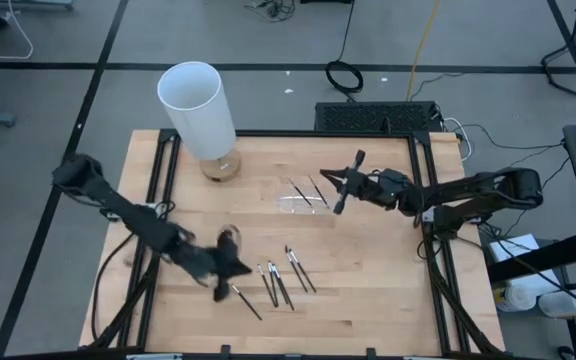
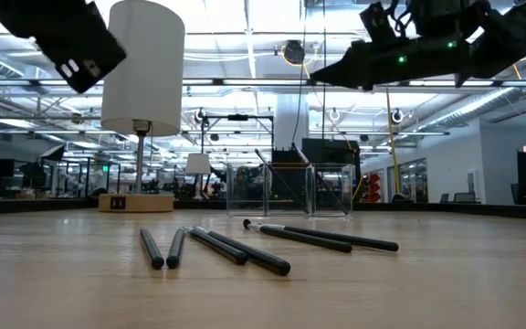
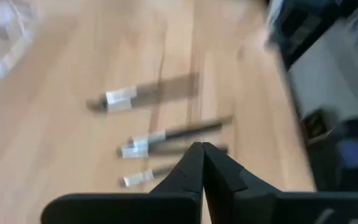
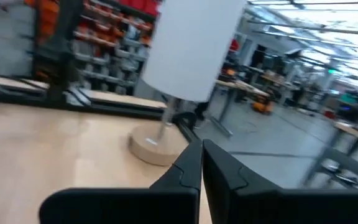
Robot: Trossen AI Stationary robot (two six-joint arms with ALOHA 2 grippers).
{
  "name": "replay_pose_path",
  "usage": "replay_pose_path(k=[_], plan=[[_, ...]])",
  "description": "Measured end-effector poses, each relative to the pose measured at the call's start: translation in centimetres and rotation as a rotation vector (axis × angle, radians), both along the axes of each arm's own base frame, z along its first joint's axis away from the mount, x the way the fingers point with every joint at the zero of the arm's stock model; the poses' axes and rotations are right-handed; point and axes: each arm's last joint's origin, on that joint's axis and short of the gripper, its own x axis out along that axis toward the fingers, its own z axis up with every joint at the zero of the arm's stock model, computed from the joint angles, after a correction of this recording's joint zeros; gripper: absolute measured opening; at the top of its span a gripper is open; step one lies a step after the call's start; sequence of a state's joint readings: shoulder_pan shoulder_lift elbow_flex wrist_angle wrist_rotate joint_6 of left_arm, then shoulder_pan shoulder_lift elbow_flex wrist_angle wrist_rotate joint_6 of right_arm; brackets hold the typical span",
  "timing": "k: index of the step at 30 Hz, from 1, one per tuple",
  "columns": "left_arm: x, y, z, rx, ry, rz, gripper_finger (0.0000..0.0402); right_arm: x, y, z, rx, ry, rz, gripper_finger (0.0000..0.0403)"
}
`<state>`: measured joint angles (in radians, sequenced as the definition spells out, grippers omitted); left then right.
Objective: Put items in baskets/containers
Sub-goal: Put the black eyeshadow brush into the transparent organizer
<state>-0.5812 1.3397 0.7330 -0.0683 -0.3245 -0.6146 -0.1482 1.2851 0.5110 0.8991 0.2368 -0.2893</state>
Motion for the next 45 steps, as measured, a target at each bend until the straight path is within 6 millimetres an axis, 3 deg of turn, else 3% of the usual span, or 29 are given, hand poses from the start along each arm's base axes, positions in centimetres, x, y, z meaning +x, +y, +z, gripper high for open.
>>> replay_pose_path(k=[5, 10, 20, 24, 31, 45], plan=[[3.2, -4.7, -0.1, 0.043, 0.128, -0.012, 0.0004, -0.1, 0.3, 0.2, 0.057, -0.019, 0.048, 0.0000], [5.2, -8.2, -1.4, 0.068, 0.169, -0.043, 0.0011, -0.1, 0.4, 0.1, 0.057, -0.008, 0.095, 0.0000], [7.7, -10.3, -4.7, -0.002, 0.245, 0.068, 0.0012, -0.2, 1.2, -0.5, 0.151, -0.015, 0.172, 0.0000], [7.9, -10.6, -6.2, -0.023, 0.293, 0.083, 0.0005, -0.2, 1.6, -0.4, 0.148, -0.028, 0.189, 0.0000], [7.2, -11.0, -7.0, -0.091, 0.361, 0.163, 0.0010, -0.2, 1.9, -0.1, 0.115, -0.047, 0.199, 0.0000], [3.9, -11.6, -7.9, -0.083, 0.544, 0.340, 0.0008, -0.3, 1.8, 0.6, 0.039, -0.105, 0.195, 0.0000]])
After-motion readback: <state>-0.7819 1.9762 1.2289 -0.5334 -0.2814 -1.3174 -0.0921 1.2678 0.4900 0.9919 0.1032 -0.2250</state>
